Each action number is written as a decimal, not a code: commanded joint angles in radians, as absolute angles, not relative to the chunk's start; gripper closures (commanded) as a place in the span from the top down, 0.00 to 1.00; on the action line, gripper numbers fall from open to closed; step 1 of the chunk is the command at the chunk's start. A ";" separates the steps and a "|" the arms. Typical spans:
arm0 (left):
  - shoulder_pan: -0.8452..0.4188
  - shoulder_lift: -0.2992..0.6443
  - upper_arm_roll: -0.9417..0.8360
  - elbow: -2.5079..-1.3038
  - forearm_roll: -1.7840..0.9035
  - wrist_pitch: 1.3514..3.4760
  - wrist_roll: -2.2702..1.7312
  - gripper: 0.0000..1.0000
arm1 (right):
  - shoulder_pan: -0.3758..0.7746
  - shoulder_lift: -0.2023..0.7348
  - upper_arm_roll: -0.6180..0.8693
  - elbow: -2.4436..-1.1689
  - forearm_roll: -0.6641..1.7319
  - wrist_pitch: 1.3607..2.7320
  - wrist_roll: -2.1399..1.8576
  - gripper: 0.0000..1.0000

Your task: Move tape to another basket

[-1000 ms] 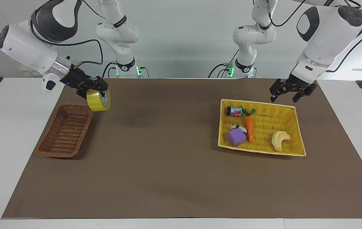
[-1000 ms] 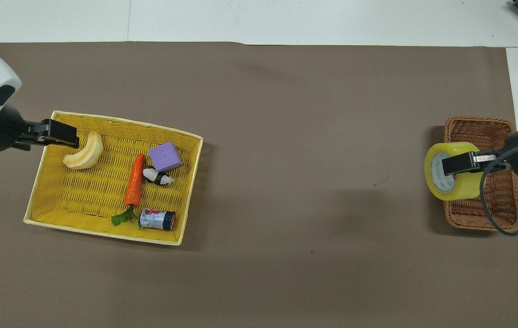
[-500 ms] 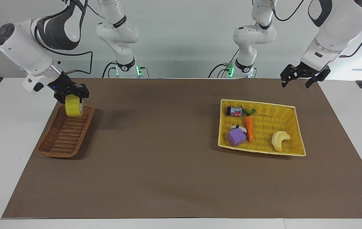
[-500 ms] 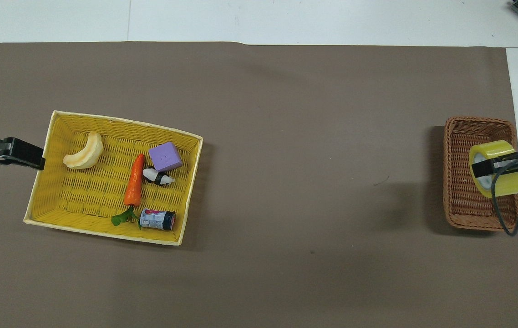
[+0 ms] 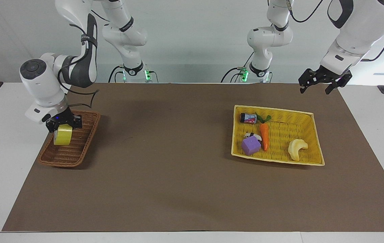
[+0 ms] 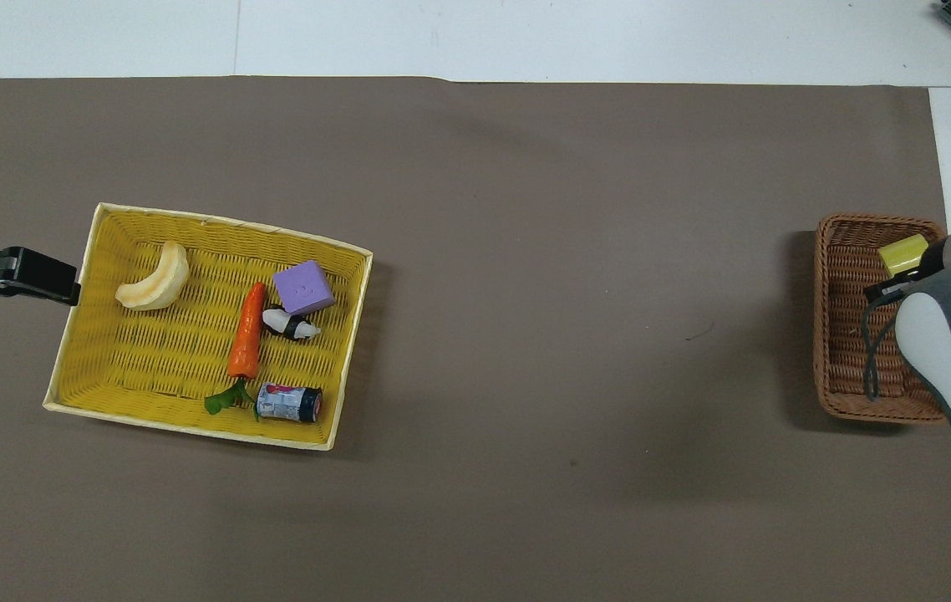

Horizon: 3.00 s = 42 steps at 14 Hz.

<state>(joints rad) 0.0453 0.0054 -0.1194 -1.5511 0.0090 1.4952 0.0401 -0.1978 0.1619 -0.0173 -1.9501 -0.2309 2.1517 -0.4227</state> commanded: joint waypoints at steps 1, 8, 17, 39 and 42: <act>0.057 -0.009 -0.123 -1.539 0.026 1.502 0.049 1.00 | -0.216 0.158 -0.002 -1.974 -0.334 2.189 -0.465 0.00; 0.057 -0.014 -0.123 -1.539 0.026 1.502 0.049 1.00 | -0.210 0.213 0.000 -2.028 -0.419 2.249 -0.448 0.23; 0.057 -0.014 -0.123 -1.539 0.026 1.502 0.049 1.00 | -0.215 0.163 0.005 -2.083 -0.385 2.214 -0.460 1.00; 0.057 -0.014 -0.123 -1.539 0.026 1.502 0.049 1.00 | 0.156 -0.069 0.017 -1.714 -0.061 1.729 0.337 1.00; 0.057 -0.015 -0.123 -1.539 0.026 1.502 0.049 1.00 | 0.137 -0.069 0.002 -1.585 -0.058 1.605 0.322 1.00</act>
